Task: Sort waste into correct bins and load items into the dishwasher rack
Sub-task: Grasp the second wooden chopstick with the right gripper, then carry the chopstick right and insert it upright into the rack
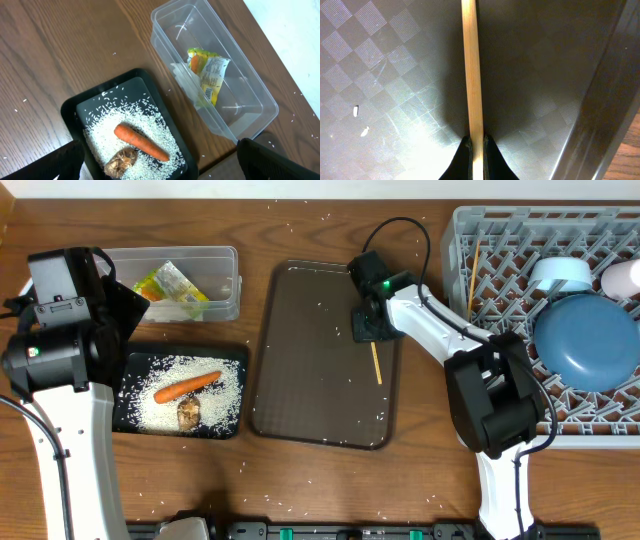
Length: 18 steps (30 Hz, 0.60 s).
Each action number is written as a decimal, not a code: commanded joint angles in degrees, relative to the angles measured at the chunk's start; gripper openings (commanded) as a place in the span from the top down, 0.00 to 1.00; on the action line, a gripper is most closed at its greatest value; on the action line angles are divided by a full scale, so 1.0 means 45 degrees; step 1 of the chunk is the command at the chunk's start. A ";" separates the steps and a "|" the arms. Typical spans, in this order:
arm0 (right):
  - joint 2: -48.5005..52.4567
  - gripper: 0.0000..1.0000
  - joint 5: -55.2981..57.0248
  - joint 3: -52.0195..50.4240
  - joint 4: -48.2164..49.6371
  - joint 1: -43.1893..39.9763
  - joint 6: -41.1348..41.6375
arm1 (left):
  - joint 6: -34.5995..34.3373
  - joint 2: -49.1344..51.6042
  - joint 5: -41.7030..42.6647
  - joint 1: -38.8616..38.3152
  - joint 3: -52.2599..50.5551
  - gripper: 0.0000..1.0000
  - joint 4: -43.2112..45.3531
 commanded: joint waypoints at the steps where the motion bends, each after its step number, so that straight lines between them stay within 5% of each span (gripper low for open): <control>1: 0.0510 0.99 -0.0355 -0.0257 -0.0223 0.0015 0.0029 | -0.0024 -0.0019 -0.0204 0.0010 0.0097 0.02 -0.0029; 18: -0.6912 0.99 0.0913 0.0107 0.0083 -0.3599 -0.2424 | -0.0024 -0.0019 -0.0204 0.0010 0.0097 0.02 -0.0034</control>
